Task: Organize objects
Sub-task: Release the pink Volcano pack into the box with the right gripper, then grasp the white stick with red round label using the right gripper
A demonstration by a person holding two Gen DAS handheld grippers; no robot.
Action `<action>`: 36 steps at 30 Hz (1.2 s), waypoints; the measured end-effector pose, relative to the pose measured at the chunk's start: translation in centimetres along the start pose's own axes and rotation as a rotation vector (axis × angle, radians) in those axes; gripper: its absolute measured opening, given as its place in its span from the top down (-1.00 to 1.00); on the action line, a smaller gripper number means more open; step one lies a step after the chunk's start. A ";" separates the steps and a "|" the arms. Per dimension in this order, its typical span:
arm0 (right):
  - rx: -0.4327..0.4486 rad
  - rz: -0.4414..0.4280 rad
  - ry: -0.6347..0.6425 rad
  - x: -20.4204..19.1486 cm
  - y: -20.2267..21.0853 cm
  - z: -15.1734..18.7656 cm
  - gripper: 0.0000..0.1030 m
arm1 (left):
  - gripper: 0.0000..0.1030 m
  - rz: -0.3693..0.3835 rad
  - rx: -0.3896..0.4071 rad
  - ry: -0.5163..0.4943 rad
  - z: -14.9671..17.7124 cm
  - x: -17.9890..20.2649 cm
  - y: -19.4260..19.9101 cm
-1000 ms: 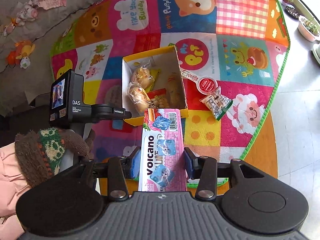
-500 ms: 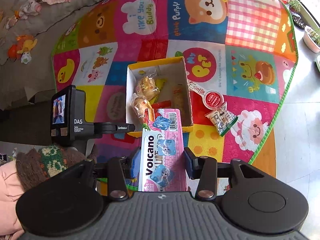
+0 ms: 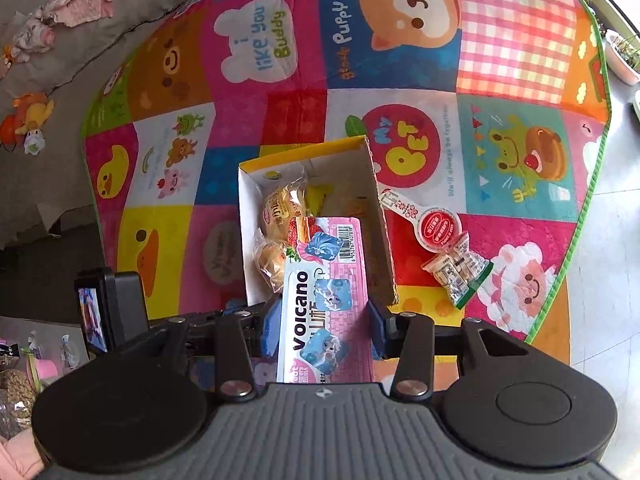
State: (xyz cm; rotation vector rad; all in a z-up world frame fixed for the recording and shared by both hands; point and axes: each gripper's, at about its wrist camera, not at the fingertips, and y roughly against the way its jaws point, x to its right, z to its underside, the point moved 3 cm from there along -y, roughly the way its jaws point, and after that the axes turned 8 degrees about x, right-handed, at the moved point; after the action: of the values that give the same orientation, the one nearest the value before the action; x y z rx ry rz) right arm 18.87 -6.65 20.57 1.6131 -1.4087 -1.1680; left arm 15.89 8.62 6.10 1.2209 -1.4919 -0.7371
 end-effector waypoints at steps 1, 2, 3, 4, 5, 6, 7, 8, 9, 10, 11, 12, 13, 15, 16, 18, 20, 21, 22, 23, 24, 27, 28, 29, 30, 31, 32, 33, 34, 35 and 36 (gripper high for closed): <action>0.003 0.000 0.001 -0.2 -0.4 -0.3 0.16 | 0.80 0.000 -0.001 0.005 0.0 0.0 0.0; 0.010 -0.002 0.003 -0.4 -0.8 -0.7 0.16 | 0.80 -0.001 -0.003 0.012 0.0 -0.1 0.0; 0.024 -0.012 -0.002 -0.5 -1.1 -1.0 0.16 | 0.80 -0.001 -0.004 0.019 0.0 -0.1 0.0; 0.036 -0.030 -0.015 -0.5 -1.2 -1.3 0.11 | 0.80 0.000 -0.005 0.026 0.0 -0.2 -0.1; 0.039 -0.052 -0.029 -0.4 -1.4 -1.6 0.05 | 0.80 0.001 -0.006 0.030 0.0 -0.2 -0.1; 0.044 -0.064 -0.039 -0.3 -1.5 -2.0 -0.04 | 0.80 0.002 -0.006 0.032 0.0 -0.3 -0.1; 0.057 -0.065 -0.035 -0.2 -1.5 -2.3 -0.05 | 0.80 0.002 -0.007 0.033 0.0 -0.3 -0.1; 0.068 -0.062 -0.023 0.0 -1.4 -2.4 -0.05 | 0.80 0.004 -0.009 0.034 0.0 -0.3 -0.1; 0.079 -0.053 -0.008 0.4 -1.4 -2.5 -0.05 | 0.80 0.002 -0.010 0.036 -0.1 -0.3 -0.2; 0.087 -0.044 -0.003 1.0 -1.2 -2.6 -0.05 | 0.80 0.000 -0.014 0.039 -0.1 -0.3 -0.2; 0.092 -0.036 -0.007 1.8 -1.1 -2.6 -0.05 | 0.80 -0.003 -0.017 0.044 -0.1 -0.3 -0.2; 0.092 -0.029 -0.022 3.2 -0.9 -2.5 -0.07 | 0.80 -0.008 -0.021 0.049 -0.2 -0.3 -0.2; 0.092 -0.019 -0.040 4.7 -0.7 -2.3 -0.12 | 0.81 -0.013 -0.025 0.052 -0.2 -0.2 -0.3; 0.090 0.024 -0.068 8.2 -0.4 -1.7 -0.14 | 0.81 -0.026 -0.030 0.052 -0.3 -0.1 -0.4; 0.085 0.051 -0.076 10.0 -0.3 -1.3 -0.14 | 0.81 -0.032 -0.033 0.055 -0.4 -0.1 -0.5; 0.068 0.117 -0.085 13.8 -0.4 -0.3 -0.15 | 0.82 -0.044 -0.036 0.062 -0.4 0.0 -0.6; 0.039 0.152 -0.091 16.7 -0.8 0.8 -0.15 | 0.82 -0.057 -0.038 0.069 -0.4 0.0 -0.7; 0.021 0.157 -0.094 18.0 -1.0 1.6 -0.15 | 0.82 -0.064 -0.038 0.071 -0.4 0.1 -0.8; 0.003 0.153 -0.088 18.9 -1.4 2.2 -0.16 | 0.82 -0.073 -0.040 0.071 -0.4 0.1 -0.8; -0.013 0.143 -0.064 19.4 -1.8 2.8 -0.18 | 0.82 -0.082 -0.042 0.069 -0.4 0.2 -0.9; -0.026 0.132 -0.020 19.4 -2.4 3.4 -0.28 | 0.82 -0.091 -0.045 0.065 -0.4 0.3 -1.0; -0.051 0.106 0.192 17.7 -4.4 4.8 -0.37 | 0.82 -0.125 -0.053 0.052 -0.5 0.7 -1.2; -0.052 0.093 0.249 17.0 -5.1 5.0 -0.37 | 0.82 -0.136 -0.058 0.043 -0.5 0.9 -1.3; -0.050 0.079 0.299 16.3 -5.9 5.0 -0.37 | 0.82 -0.148 -0.063 0.033 -0.6 1.1 -1.3; -0.044 0.069 0.345 15.7 -6.5 5.0 -0.37 | 0.82 -0.160 -0.068 0.022 -0.7 1.3 -1.4; -0.035 0.059 0.405 14.9 -7.3 4.7 -0.37 | 0.82 -0.172 -0.073 0.012 -0.8 1.4 -1.4; -0.026 0.048 0.460 14.2 -8.0 4.4 -0.37 | 0.82 -0.182 -0.078 0.005 -0.8 1.6 -1.4; -0.020 0.034 0.510 13.6 -8.7 4.1 -0.37 | 0.82 -0.193 -0.081 0.002 -0.9 1.7 -1.4; -0.013 0.019 0.551 13.2 -9.3 3.8 -0.37 | 0.82 -0.204 -0.084 0.003 -0.9 1.8 -1.5; -0.007 0.003 0.582 12.8 -9.9 3.4 -0.37 | 0.82 -0.214 -0.086 0.007 -0.9 1.9 -1.5; -0.002 -0.014 0.605 12.5 -10.5 2.9 -0.37 | 0.82 -0.225 -0.088 0.015 -0.9 1.9 -1.5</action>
State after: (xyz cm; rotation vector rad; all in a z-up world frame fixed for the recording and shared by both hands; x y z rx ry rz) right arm 20.12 -16.91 7.64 1.7757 -0.9978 -0.6006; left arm 17.33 6.53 5.65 1.3372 -1.3095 -0.9309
